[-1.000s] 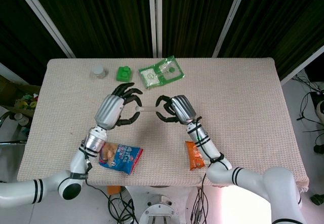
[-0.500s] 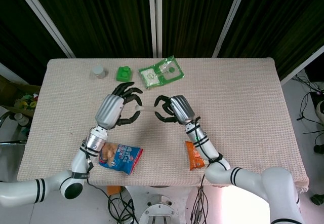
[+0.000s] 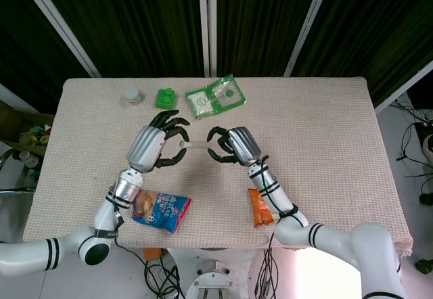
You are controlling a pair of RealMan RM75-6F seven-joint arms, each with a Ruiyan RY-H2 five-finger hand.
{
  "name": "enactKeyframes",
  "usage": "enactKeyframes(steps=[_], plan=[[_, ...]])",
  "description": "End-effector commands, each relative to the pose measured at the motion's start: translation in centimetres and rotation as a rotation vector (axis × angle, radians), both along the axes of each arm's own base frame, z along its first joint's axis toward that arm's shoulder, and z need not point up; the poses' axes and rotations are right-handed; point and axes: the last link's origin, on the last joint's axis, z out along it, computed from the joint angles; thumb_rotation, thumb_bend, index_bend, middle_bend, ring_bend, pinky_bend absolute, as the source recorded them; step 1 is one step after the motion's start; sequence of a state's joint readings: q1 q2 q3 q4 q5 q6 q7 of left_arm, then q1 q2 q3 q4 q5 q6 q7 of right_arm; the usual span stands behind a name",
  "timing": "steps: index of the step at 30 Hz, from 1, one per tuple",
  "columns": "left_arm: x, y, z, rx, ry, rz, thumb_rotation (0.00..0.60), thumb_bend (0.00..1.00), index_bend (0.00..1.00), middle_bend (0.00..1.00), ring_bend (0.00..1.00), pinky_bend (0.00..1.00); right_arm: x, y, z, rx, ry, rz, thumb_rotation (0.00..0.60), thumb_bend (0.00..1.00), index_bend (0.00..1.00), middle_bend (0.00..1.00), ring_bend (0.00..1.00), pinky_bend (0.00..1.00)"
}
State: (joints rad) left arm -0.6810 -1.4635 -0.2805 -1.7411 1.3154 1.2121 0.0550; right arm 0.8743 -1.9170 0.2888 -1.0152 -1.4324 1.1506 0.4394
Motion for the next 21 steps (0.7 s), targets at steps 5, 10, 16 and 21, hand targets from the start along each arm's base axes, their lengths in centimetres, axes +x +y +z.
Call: enactKeyframes(steps=[5, 10, 16, 21], plan=[[-0.1, 0.0, 0.3, 0.005, 0.017, -0.012, 0.479, 0.43, 0.25, 0.23, 0.12, 0.13, -0.5, -0.1, 0.2, -0.010, 0.046, 0.003, 0.600, 0.83, 0.98, 1.00, 1.00, 1.00], [-0.6, -0.2, 1.1, 0.021, 0.041, -0.014, 0.457, 0.42, 0.24, 0.22, 0.11, 0.13, -1.0, -0.5, 0.6, -0.035, 0.161, 0.025, 0.600, 0.83, 0.98, 1.00, 1.00, 1.00], [-2.6, -0.2, 2.2, 0.043, 0.081, 0.044, 0.453, 0.40, 0.24, 0.22, 0.11, 0.12, -1.4, -1.4, -0.4, -0.040, 0.330, 0.021, 0.600, 0.83, 0.98, 1.00, 1.00, 1.00], [-4.4, -0.4, 2.7, 0.062, 0.139, 0.084, 0.454, 0.40, 0.24, 0.22, 0.11, 0.12, -1.7, -2.0, -2.7, -0.020, 0.426, -0.003, 0.600, 0.83, 0.98, 1.00, 1.00, 1.00]])
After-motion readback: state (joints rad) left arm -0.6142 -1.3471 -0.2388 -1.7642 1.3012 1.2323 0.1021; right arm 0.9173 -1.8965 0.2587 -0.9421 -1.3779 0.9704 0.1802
